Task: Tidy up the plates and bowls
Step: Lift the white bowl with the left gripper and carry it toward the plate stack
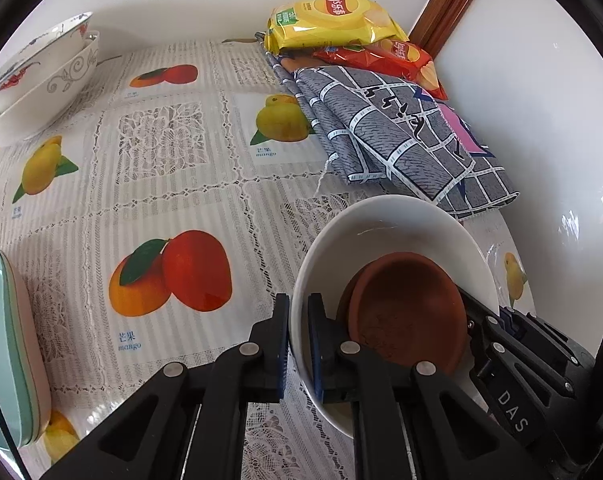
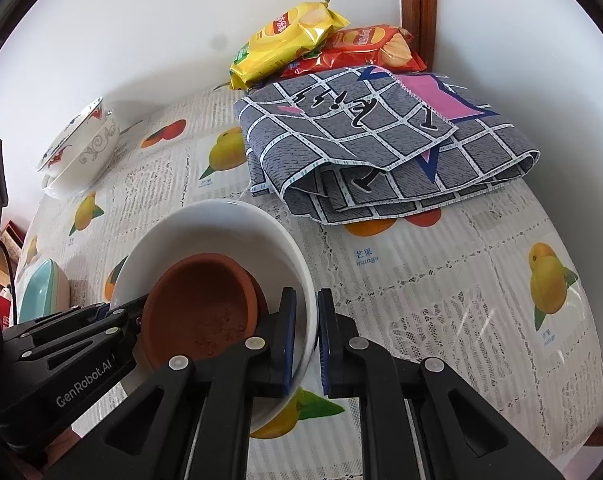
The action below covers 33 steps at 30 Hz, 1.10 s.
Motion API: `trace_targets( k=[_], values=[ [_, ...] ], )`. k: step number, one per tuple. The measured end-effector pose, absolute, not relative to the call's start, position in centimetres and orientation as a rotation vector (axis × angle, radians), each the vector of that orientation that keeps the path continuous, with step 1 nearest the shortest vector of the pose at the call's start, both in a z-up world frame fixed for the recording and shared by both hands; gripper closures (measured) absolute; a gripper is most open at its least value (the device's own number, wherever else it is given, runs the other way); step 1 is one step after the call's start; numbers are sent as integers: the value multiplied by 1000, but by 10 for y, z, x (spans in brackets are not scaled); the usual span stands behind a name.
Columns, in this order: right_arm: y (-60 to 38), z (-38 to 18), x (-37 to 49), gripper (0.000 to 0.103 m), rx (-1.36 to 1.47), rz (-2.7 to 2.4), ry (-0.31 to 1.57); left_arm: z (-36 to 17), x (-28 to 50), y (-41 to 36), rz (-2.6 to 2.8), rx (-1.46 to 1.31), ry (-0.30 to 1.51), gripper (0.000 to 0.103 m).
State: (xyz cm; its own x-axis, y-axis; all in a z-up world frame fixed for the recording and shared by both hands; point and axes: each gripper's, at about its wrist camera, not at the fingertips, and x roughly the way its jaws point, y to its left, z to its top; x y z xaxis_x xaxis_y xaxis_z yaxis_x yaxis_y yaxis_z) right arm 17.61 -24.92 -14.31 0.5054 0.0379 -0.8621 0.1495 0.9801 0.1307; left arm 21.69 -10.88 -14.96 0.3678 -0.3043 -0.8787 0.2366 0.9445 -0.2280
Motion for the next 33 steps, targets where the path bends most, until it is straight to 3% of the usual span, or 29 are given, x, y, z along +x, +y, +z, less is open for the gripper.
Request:
trace_targets(
  k=[22,33],
  values=[
    [-216,-67,158,93,191,-30,919,-71,193,-75,-313,-77,1015,94],
    [-194,-52,155,93,180,3,903,-57,186,-49,-289,-98,999,94]
  ],
)
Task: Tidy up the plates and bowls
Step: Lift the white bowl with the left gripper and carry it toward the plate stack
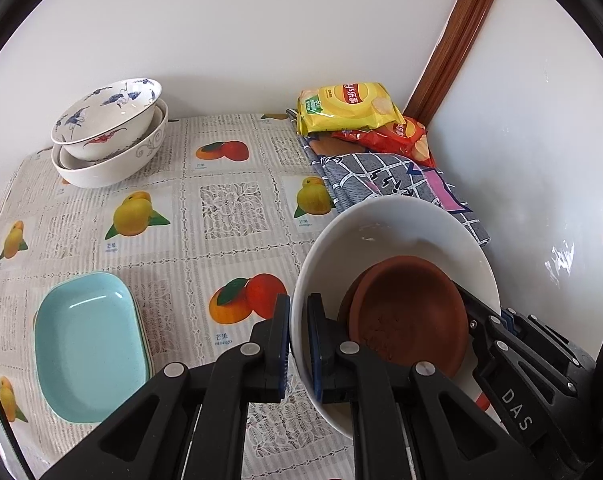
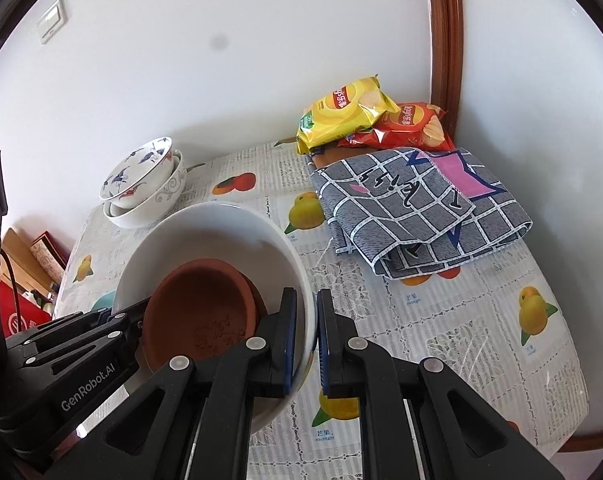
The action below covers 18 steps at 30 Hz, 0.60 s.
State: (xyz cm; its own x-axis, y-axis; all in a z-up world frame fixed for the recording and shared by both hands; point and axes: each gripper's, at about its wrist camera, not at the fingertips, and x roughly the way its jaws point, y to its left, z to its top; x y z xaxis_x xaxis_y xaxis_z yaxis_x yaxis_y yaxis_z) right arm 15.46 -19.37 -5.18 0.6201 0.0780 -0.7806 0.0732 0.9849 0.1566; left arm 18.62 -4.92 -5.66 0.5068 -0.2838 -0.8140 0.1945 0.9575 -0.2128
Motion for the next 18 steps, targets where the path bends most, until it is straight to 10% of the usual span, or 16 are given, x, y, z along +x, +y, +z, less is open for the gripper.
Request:
trace_targets(
  k=[18],
  values=[
    [-140,-42,159,93,159,79,887,-46,179,5,-208,-123,965,94]
  ],
)
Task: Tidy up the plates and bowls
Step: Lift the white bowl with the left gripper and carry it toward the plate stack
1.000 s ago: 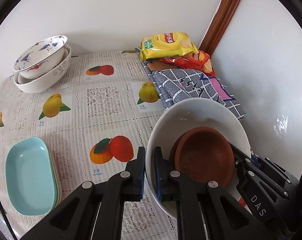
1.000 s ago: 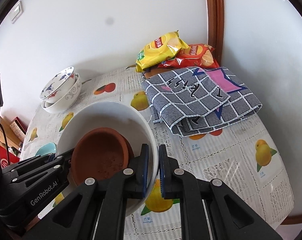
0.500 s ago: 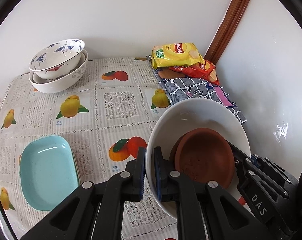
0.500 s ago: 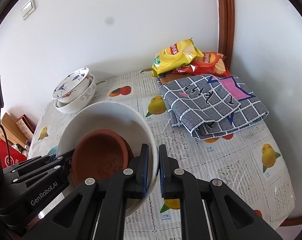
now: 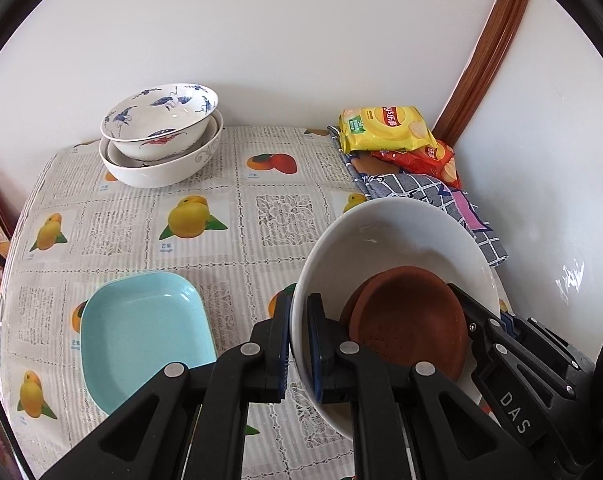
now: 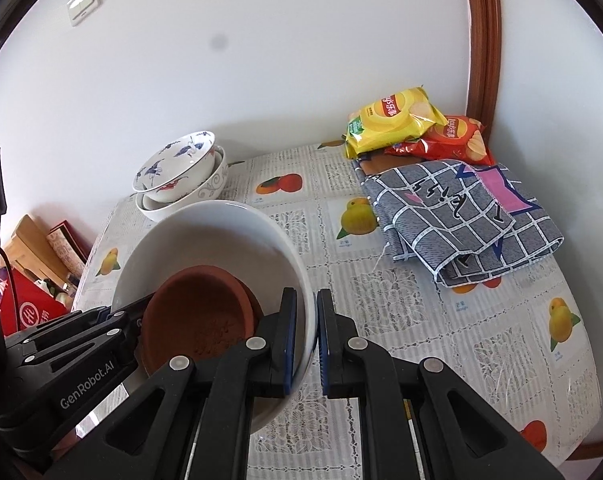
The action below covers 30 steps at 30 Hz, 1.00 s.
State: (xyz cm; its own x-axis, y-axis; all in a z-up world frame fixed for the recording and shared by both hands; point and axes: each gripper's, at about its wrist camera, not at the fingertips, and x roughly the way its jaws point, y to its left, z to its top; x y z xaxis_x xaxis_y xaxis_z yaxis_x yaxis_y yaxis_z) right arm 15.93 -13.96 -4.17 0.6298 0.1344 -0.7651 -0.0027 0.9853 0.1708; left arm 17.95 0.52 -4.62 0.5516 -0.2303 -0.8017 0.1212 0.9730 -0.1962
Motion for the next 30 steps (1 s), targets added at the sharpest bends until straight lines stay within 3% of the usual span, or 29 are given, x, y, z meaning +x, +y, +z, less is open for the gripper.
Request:
trace_targets(
  k=[30],
  values=[
    [-82,-50,170,93,118,158,908,-54,176,62,-127,-184,976,94]
  ],
)
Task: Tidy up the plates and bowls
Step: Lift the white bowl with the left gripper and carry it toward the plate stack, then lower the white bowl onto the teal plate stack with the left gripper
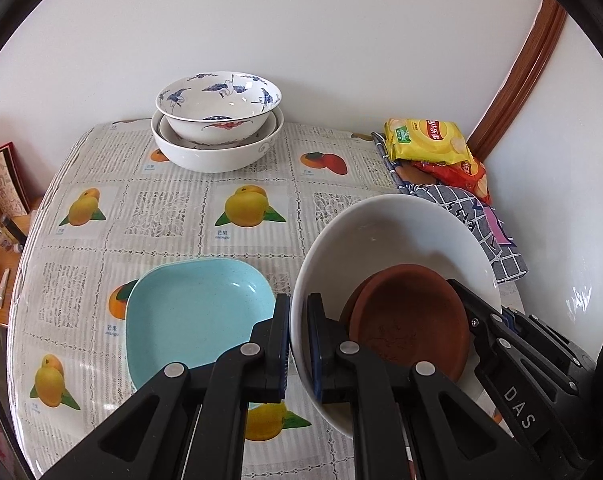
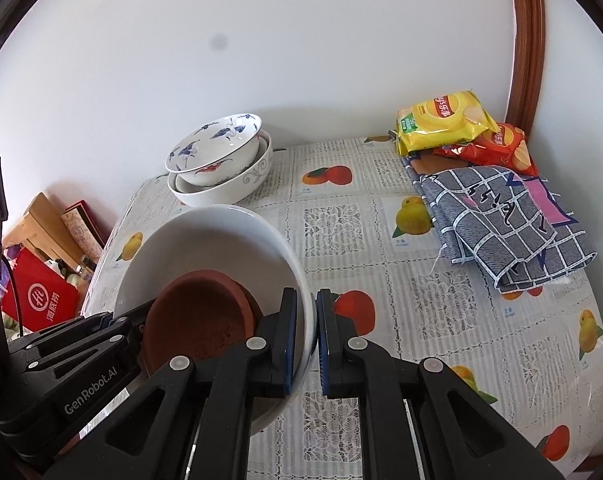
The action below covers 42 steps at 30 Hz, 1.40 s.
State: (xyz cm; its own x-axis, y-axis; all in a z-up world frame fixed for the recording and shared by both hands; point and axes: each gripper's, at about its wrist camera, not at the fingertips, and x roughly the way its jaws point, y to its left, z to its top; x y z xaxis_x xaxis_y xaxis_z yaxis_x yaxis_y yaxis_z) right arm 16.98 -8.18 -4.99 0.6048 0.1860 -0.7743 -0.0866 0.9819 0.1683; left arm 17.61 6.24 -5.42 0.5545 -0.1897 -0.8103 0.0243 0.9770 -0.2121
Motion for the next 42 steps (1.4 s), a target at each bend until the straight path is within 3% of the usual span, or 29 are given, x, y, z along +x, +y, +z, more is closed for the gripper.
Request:
trace_targets(
  k=[42],
  values=[
    [5,-87,183,93,57,267,982,-91,173,150,-19,-277,1031,94]
  ],
)
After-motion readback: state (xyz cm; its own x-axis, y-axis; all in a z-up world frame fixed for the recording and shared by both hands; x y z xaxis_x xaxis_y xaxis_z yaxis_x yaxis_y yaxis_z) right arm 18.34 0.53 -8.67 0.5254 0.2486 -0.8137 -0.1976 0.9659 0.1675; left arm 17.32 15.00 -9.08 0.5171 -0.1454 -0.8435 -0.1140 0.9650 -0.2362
